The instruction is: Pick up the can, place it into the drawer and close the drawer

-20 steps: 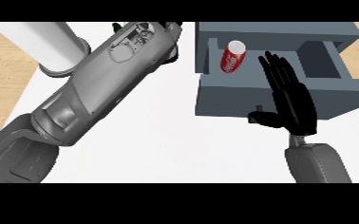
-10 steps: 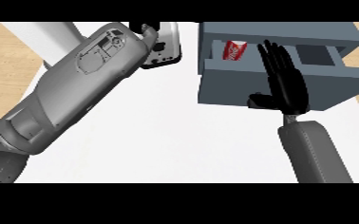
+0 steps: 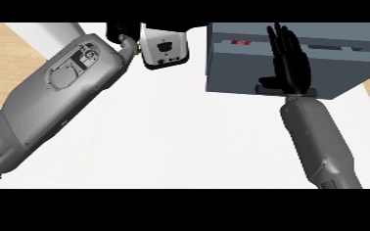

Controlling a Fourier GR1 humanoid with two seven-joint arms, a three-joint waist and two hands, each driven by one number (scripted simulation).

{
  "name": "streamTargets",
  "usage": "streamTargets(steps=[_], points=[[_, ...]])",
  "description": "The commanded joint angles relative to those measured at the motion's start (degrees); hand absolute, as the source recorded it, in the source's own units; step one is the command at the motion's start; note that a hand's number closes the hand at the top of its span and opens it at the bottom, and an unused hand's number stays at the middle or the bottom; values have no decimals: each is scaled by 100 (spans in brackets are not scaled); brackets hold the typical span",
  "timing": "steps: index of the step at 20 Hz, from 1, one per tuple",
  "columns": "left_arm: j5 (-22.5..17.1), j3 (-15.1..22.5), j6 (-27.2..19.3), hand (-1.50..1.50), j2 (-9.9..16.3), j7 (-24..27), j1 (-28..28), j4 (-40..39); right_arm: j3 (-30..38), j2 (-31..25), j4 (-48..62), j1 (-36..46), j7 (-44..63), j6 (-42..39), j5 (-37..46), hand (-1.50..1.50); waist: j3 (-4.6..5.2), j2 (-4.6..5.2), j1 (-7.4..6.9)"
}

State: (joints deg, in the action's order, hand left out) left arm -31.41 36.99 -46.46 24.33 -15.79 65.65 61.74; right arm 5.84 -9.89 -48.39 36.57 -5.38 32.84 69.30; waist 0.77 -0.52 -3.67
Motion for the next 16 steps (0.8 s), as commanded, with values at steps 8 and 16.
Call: streamTargets(steps=[8,16], points=[[175,-111,104,-150,452,-157,-775,951,567,-4,2291,1584,-142,1000,-1,-150,-92,174,-101],[308,-184,284,-150,554,340,-1504,1196,705,-92,2996,2366,98,1065,108,-150,-85,249,-178]])
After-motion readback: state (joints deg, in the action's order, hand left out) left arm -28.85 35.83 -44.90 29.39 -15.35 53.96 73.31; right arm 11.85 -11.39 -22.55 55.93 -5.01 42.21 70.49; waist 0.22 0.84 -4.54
